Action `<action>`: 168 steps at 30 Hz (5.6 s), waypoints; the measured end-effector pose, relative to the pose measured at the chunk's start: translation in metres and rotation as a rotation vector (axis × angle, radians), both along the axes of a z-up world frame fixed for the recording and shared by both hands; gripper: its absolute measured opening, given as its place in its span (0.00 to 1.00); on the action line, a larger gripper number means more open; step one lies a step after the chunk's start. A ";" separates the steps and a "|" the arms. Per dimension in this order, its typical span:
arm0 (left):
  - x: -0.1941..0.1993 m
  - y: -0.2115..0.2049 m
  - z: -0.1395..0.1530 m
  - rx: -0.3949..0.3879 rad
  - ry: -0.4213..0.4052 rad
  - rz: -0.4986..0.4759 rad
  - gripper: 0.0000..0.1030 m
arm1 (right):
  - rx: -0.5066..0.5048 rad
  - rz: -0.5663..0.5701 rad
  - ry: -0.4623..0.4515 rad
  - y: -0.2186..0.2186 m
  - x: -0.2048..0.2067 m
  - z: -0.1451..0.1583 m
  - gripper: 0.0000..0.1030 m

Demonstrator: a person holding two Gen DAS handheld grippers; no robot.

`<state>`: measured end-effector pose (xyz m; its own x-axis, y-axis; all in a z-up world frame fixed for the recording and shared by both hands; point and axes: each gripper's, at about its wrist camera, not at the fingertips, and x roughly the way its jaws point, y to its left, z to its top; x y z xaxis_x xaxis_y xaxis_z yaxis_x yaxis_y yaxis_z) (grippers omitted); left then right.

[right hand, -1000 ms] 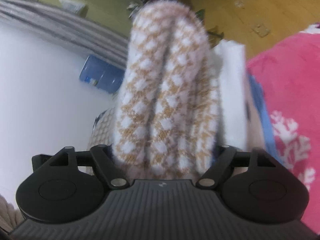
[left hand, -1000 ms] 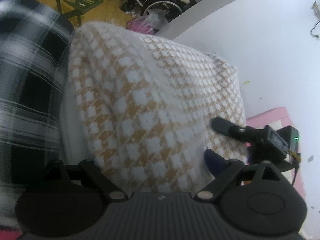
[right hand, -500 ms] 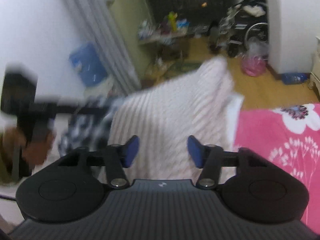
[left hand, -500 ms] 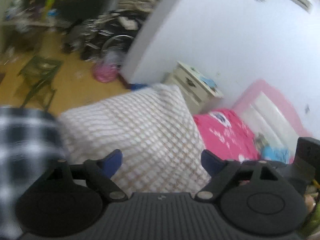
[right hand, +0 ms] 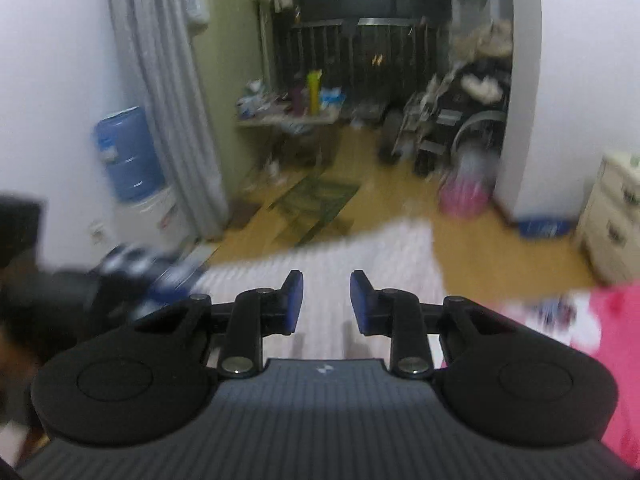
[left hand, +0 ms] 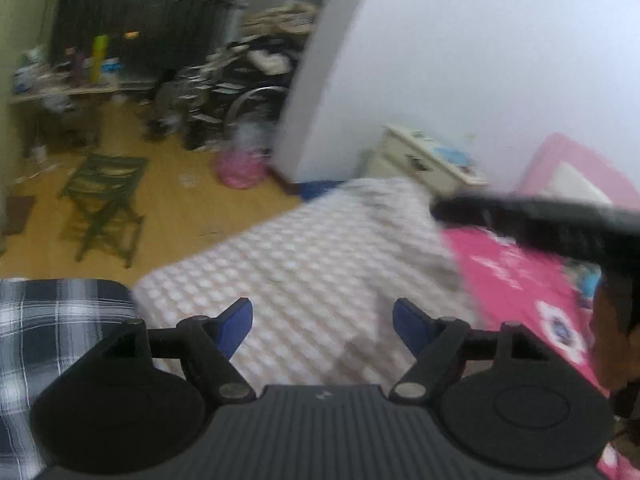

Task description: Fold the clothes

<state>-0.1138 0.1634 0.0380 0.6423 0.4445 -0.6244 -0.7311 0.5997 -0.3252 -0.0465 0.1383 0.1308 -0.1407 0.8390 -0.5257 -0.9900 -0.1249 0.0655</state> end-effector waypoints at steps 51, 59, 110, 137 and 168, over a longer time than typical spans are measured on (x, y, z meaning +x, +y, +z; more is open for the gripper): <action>-0.002 -0.200 0.144 -0.025 0.157 0.411 0.97 | -0.400 0.073 0.111 -0.196 0.160 -0.015 0.50; -0.050 -0.218 0.108 0.063 0.170 0.304 0.97 | -0.318 -0.125 0.077 -0.234 0.099 -0.030 0.68; -0.138 -0.268 0.106 -0.007 0.355 0.562 1.00 | -0.346 -0.301 -0.165 -0.258 -0.053 0.008 0.99; -0.122 -0.267 0.106 0.009 0.395 0.535 1.00 | -0.335 -0.296 -0.162 -0.265 -0.042 0.005 0.99; 0.071 -0.064 0.056 -0.072 0.147 0.005 0.98 | -0.222 0.029 0.554 -0.107 0.136 -0.113 0.58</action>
